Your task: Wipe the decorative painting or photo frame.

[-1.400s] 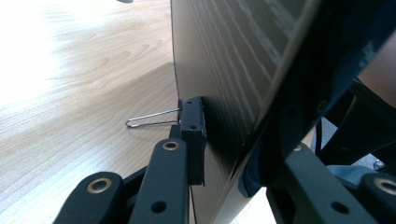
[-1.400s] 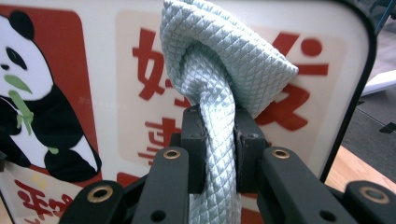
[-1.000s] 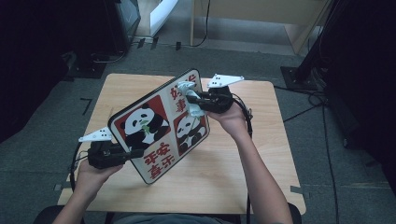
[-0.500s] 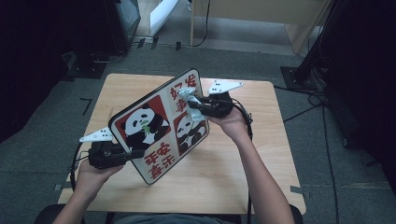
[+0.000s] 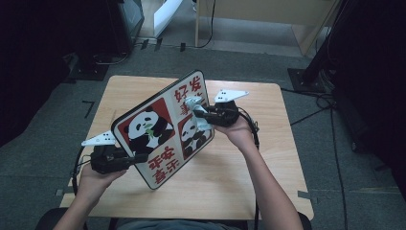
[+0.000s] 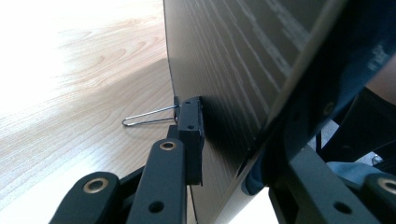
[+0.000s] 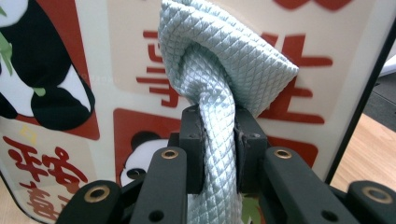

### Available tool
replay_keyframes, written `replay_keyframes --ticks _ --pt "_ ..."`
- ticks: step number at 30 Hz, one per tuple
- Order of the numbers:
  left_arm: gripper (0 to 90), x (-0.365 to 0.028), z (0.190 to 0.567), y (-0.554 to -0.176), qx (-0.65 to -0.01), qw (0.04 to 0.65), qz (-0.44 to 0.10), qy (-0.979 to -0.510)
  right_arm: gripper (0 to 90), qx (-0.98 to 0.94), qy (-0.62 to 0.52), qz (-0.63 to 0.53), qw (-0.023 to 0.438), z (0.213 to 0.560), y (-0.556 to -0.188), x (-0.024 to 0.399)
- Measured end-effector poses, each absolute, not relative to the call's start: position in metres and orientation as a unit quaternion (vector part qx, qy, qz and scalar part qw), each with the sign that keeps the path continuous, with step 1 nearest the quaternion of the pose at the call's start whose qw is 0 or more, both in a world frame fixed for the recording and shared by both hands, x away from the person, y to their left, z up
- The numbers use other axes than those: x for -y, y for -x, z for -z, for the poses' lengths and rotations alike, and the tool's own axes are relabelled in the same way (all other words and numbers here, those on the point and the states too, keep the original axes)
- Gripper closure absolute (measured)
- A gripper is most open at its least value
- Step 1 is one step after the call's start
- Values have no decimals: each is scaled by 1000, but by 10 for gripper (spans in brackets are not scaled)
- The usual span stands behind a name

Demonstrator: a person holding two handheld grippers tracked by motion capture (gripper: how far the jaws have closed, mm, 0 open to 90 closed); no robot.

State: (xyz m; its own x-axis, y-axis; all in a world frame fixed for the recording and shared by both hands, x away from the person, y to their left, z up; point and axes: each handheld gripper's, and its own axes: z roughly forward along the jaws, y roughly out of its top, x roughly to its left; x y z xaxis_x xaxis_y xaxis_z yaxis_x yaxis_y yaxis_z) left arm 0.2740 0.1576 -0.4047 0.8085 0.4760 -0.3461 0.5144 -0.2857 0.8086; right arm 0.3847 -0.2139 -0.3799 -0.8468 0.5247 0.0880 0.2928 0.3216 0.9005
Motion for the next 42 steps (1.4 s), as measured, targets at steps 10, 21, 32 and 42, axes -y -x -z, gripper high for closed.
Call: replay_keyframes --ticks 10,21,32,42 --pt "733 -158 405 -274 -308 512 21 -802 767 -806 -262 -521 103 393 -381 216" --pt "730 -157 405 -273 -310 513 21 -800 769 -804 -276 -519 82 413 -380 221" --pt "725 -157 405 -275 -306 513 22 -802 766 -805 -287 -513 86 430 -375 224" --pt "723 -157 405 -278 -304 514 25 -802 764 -809 -293 -503 84 443 -373 227"
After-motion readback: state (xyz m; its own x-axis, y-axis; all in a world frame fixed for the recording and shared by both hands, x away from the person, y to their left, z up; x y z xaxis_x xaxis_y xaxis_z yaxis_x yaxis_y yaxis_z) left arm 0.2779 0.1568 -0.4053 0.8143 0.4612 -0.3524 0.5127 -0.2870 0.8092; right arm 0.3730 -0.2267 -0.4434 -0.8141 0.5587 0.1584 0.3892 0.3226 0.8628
